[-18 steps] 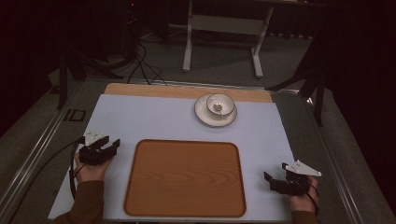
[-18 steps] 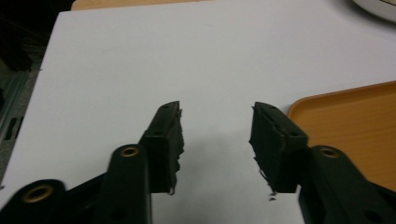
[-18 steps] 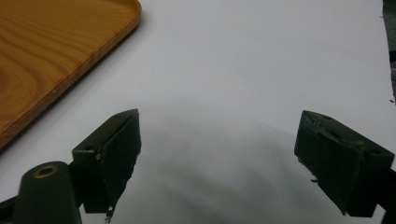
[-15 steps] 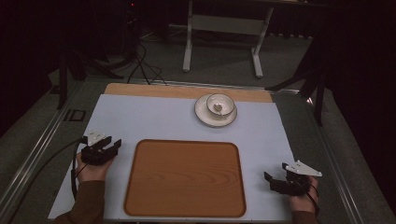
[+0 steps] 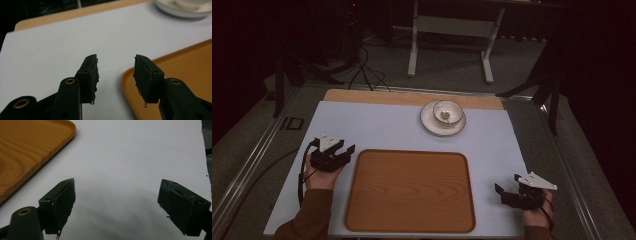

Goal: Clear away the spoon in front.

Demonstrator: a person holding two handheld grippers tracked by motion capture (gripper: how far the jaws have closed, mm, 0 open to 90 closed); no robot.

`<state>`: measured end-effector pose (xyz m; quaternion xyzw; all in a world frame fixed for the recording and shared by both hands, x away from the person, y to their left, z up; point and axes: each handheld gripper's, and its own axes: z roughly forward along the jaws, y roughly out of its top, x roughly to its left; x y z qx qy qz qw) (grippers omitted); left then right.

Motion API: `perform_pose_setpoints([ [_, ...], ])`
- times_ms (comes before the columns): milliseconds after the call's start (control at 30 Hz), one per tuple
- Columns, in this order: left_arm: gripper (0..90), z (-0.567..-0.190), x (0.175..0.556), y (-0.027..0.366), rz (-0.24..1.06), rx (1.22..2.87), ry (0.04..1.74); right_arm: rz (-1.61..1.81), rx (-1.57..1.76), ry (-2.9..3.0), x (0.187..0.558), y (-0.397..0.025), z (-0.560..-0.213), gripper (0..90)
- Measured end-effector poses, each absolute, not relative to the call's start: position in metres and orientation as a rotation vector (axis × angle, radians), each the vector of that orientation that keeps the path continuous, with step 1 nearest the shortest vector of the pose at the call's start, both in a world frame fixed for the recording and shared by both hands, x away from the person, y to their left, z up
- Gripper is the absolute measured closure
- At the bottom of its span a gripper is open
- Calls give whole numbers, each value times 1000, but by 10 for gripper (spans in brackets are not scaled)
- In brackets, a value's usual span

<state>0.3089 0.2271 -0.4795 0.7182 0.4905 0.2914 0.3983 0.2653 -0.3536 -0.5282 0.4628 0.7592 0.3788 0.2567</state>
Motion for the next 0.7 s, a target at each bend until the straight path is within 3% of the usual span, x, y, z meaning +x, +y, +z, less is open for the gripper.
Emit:
perform_pose_setpoints([
  [700,542,-439,341,152,687,1837,1020,1033,1261,2054,265,-355,-528,146],
])
